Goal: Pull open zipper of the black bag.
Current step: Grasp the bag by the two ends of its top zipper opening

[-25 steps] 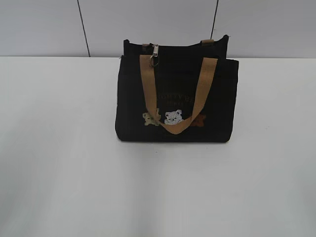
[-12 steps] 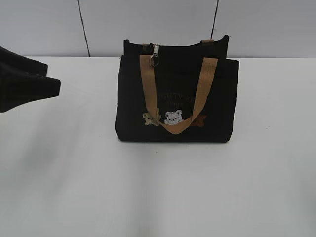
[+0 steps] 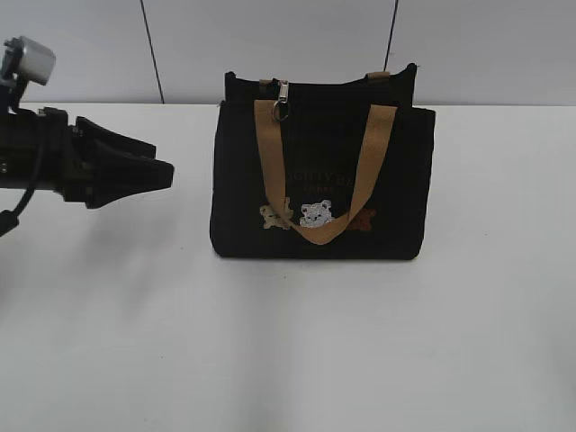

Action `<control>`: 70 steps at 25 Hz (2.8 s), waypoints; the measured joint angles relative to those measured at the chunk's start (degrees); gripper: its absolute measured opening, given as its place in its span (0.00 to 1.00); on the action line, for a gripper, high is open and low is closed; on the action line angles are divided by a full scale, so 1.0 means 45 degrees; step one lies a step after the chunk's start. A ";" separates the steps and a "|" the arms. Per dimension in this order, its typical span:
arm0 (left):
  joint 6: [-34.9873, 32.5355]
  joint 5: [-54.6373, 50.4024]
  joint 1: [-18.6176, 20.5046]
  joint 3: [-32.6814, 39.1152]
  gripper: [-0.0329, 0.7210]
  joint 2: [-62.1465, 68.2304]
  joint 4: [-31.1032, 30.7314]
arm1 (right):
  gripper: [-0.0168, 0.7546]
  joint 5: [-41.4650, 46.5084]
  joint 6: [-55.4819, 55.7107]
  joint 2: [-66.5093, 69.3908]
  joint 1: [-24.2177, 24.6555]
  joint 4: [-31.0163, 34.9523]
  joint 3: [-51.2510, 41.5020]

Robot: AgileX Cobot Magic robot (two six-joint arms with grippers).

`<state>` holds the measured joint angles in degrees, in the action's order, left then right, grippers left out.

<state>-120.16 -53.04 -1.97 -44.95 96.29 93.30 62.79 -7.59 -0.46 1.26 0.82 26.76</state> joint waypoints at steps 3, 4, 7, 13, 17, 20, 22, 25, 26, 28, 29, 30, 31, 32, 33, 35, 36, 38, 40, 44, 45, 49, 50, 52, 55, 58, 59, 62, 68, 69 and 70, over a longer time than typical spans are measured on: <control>-0.0615 0.0000 -0.0398 -0.0766 0.71 0.1121 0.0450 | 0.72 0.0000 0.0000 0.0000 0.0000 0.0000 0.0000; -0.0806 0.0000 -0.0504 -0.1037 0.71 0.1489 0.0581 | 0.72 0.0000 0.0000 0.0000 0.0000 0.0000 0.0000; -0.0981 -0.0015 -0.0792 -0.1831 0.71 0.2475 0.0854 | 0.72 0.0000 0.0000 0.0000 0.0000 0.0000 0.0000; -0.1056 -0.0058 -0.1497 -0.3227 0.71 0.3938 0.0963 | 0.72 0.0000 0.0000 0.0000 0.0000 0.0000 0.0000; -0.1067 -0.0069 -0.2061 -0.3786 0.71 0.4470 0.1095 | 0.72 0.0000 0.0000 0.0000 0.0000 0.0000 0.0000; -0.1067 -0.0019 -0.2219 -0.3860 0.63 0.4527 0.1162 | 0.72 0.0000 0.0000 0.0000 0.0000 0.0000 0.0000; -0.1067 -0.0009 -0.2219 -0.3889 0.52 0.4527 0.1162 | 0.72 0.0000 0.0000 0.0000 0.0000 0.0000 0.0000; -0.1056 0.0005 -0.2219 -0.3905 0.29 0.4527 0.1099 | 0.72 0.0000 0.0000 0.0000 0.0000 0.0000 0.0000; -0.1056 0.0005 -0.2219 -0.3905 0.23 0.4527 0.1073 | 0.72 0.0000 0.0000 0.0000 0.0000 0.0000 0.0000; -0.1056 0.0018 -0.2219 -0.3905 0.13 0.4527 0.1051 | 0.72 0.0000 0.0000 0.0000 0.0000 0.0000 0.0000; -0.1056 0.0018 -0.2219 -0.3905 0.11 0.4527 0.1051 | 0.72 0.0000 0.0000 0.0000 0.0000 0.0000 0.0000; -0.1056 0.0018 -0.2219 -0.3905 0.10 0.4527 0.1051 | 0.72 0.0000 0.0000 0.0000 0.0000 0.0000 0.0000; -0.1056 0.0018 -0.2219 -0.3905 0.10 0.4527 0.1051 | 0.72 0.0000 0.0000 0.0000 0.0000 0.0000 0.0000; -0.1056 0.0018 -0.2219 -0.3905 0.09 0.4527 0.1051 | 0.72 0.0000 0.0000 0.0000 0.0000 0.0000 0.0000; -0.1054 0.0018 -0.2219 -0.3905 0.09 0.4527 0.1051 | 0.72 0.0000 0.0000 0.0000 0.0000 0.0000 0.0000; -0.1054 0.0006 -0.2219 -0.3905 0.09 0.4527 0.1051 | 0.72 0.0000 0.0000 0.0000 0.0000 0.0000 0.0000; -0.1054 0.0006 -0.2219 -0.3905 0.09 0.4527 0.1051 | 0.72 0.0000 0.0000 0.0000 0.0000 0.0000 0.0000; -0.1054 0.0006 -0.2219 -0.3905 0.09 0.4527 0.1036 | 0.72 0.0000 0.0000 0.0000 0.0000 0.0064 0.0000; -0.1054 0.0006 -0.2219 -0.3905 0.09 0.4527 0.1036 | 0.72 -0.0059 -0.0083 0.0112 0.0000 0.0368 0.0072; -0.1054 0.0006 -0.2219 -0.3905 0.09 0.4527 0.1035 | 0.72 -0.1065 -0.1429 0.1687 0.0000 0.2220 0.0609; -0.1054 0.0006 -0.2219 -0.3905 0.09 0.4527 0.1035 | 0.72 -0.1370 -0.2066 0.2292 0.0000 0.2900 0.0744; -0.1054 -0.0006 -0.2219 -0.3905 0.09 0.4527 0.1024 | 0.72 -0.2447 -0.5216 0.4814 0.0000 0.5705 0.0985; -0.1054 -0.0006 -0.2219 -0.3905 0.09 0.4527 0.1011 | 0.72 -0.2678 -0.6198 0.5473 0.0000 0.6535 0.0985; -0.1054 -0.0006 -0.2219 -0.3905 0.09 0.4527 0.1011 | 0.72 -0.2965 -0.8220 0.6659 0.0000 0.8248 0.0985; -0.1054 -0.0006 -0.2219 -0.3905 0.09 0.4527 0.1011 | 0.72 -0.3154 -1.1097 0.8433 0.0000 1.0778 0.0985; -0.1054 -0.0006 -0.2219 -0.3905 0.09 0.4527 0.1011 | 0.72 -0.3216 -1.3794 1.0213 0.0000 1.3205 0.1010; -0.1054 -0.0006 -0.2219 -0.3905 0.09 0.4527 0.1011 | 0.72 -0.3227 -1.4632 1.1076 0.0000 1.4004 0.1080; -0.1054 -0.0006 -0.2219 -0.3905 0.09 0.4527 0.0997 | 0.72 -0.3521 -1.6540 1.2666 0.0000 1.5776 0.1420; -0.1054 -0.0006 -0.2219 -0.3905 0.09 0.4527 0.0997 | 0.72 -0.3449 -1.8499 1.5880 0.0000 1.7464 0.2946; -0.1054 -0.0006 -0.2219 -0.3905 0.09 0.4527 0.0997 | 0.72 -0.3382 -1.8656 1.6417 0.0000 1.7573 0.3257; -0.1054 -0.0006 -0.2219 -0.3905 0.09 0.4527 0.0997 | 0.72 -0.3314 -1.8763 1.6917 -0.0062 1.7638 0.3572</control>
<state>-124.90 -53.06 -11.96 -62.52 116.66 97.79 47.87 -92.02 75.67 0.98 80.19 42.83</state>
